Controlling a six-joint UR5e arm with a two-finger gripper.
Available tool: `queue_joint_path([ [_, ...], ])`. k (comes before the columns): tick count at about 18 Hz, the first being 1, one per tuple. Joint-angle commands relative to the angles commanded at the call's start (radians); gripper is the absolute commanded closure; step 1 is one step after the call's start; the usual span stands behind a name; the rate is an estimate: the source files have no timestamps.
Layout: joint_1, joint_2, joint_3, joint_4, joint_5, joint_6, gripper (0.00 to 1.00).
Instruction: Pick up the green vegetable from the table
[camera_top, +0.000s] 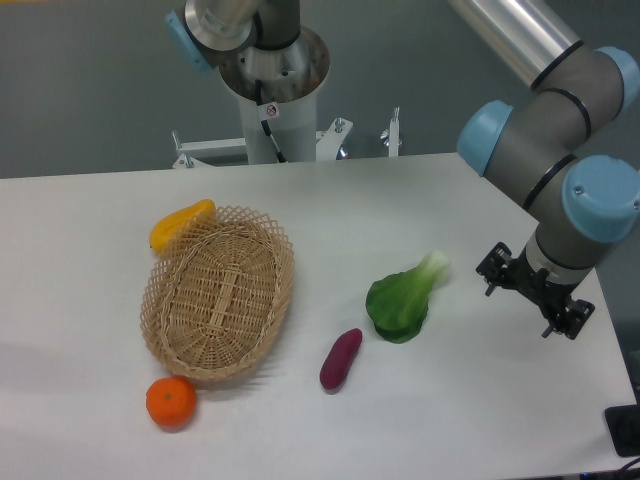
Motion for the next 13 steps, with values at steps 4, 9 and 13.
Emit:
queue_joint_path([
  [4, 0.003, 0.0, 0.0, -0.005, -0.005, -0.002, 0.0],
  [9, 0.003, 0.002, -0.005, -0.002, -0.012, -0.014, 0.0],
  [13, 0.011, 0.041, -0.064, 0.0, -0.049, -0.028, 0.0],
])
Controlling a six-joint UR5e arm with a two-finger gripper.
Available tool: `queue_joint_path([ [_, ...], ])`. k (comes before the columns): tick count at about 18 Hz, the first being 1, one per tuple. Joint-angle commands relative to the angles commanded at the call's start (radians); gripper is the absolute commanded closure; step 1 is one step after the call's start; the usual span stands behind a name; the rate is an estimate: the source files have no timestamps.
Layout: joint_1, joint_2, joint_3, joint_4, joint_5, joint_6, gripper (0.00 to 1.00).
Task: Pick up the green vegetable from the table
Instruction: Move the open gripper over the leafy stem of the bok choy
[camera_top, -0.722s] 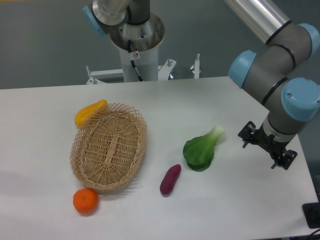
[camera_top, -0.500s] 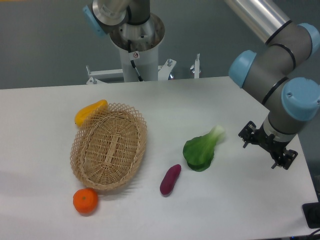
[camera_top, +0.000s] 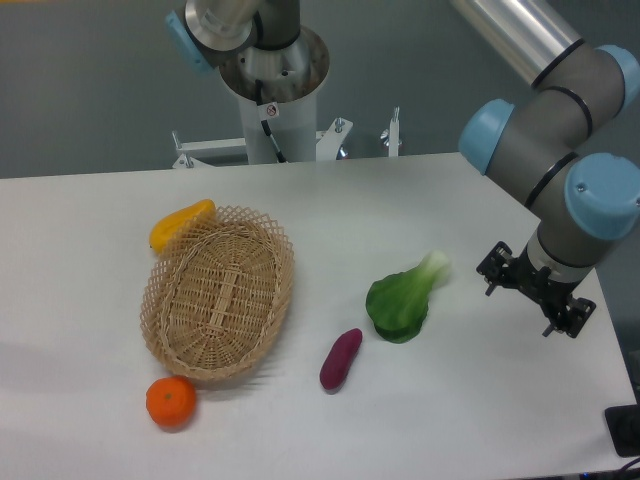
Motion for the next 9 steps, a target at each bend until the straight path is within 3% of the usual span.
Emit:
queue_joint_path([
  [4, 0.014, 0.071, -0.101, 0.009, -0.048, 0.012, 0.0],
  [9, 0.009, 0.112, -0.216, 0.093, -0.046, 0.003, 0.0],
])
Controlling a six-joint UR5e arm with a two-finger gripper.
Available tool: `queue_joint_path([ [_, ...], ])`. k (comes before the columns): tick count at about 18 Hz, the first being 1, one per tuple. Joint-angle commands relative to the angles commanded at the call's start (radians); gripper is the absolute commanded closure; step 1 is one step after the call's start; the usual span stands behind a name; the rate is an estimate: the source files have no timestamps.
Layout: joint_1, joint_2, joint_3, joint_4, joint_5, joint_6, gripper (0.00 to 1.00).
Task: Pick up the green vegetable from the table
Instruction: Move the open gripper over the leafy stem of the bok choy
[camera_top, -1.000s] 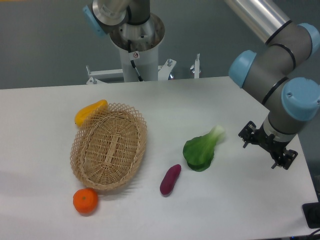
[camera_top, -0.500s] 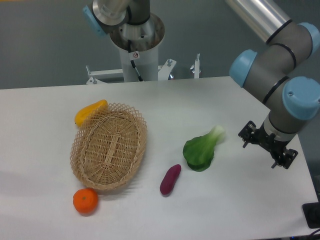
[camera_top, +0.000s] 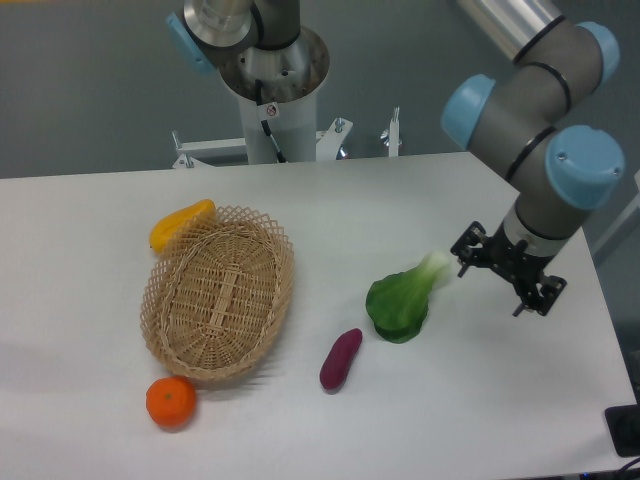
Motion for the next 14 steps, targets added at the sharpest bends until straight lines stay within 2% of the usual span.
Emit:
queue_joint_path([
  [7, -0.005, 0.045, -0.175, 0.129, 0.005, 0.011, 0.0],
  [10, -0.006, 0.048, -0.22, 0.15, 0.009, 0.018, 0.0],
  [14, -0.015, 0.042, -0.27, 0.155, 0.101, 0.021, 0.0],
])
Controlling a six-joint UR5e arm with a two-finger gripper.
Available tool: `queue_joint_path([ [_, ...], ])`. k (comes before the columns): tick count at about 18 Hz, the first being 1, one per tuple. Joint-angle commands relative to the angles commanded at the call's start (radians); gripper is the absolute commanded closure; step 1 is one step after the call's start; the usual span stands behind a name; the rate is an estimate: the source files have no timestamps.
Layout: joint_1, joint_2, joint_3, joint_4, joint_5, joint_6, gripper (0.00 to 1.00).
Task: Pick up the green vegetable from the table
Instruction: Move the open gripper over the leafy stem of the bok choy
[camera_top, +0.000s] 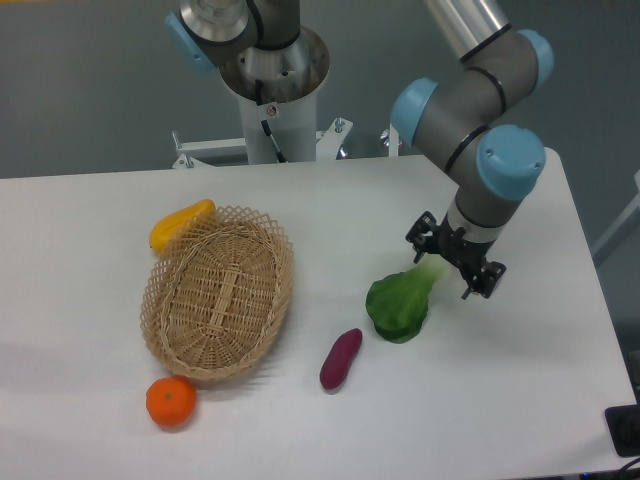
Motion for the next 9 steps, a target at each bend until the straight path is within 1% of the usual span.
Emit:
queue_joint_path([
  [3, -0.003, -0.006, -0.012, 0.024, 0.017, 0.0, 0.0],
  [4, -0.003, -0.005, -0.012, 0.025, 0.017, -0.001, 0.0],
  [6, -0.008, -0.008, -0.043, 0.035, 0.017, -0.009, 0.0],
  [9, -0.008, -0.008, -0.08, 0.109, 0.017, -0.002, 0.0],
])
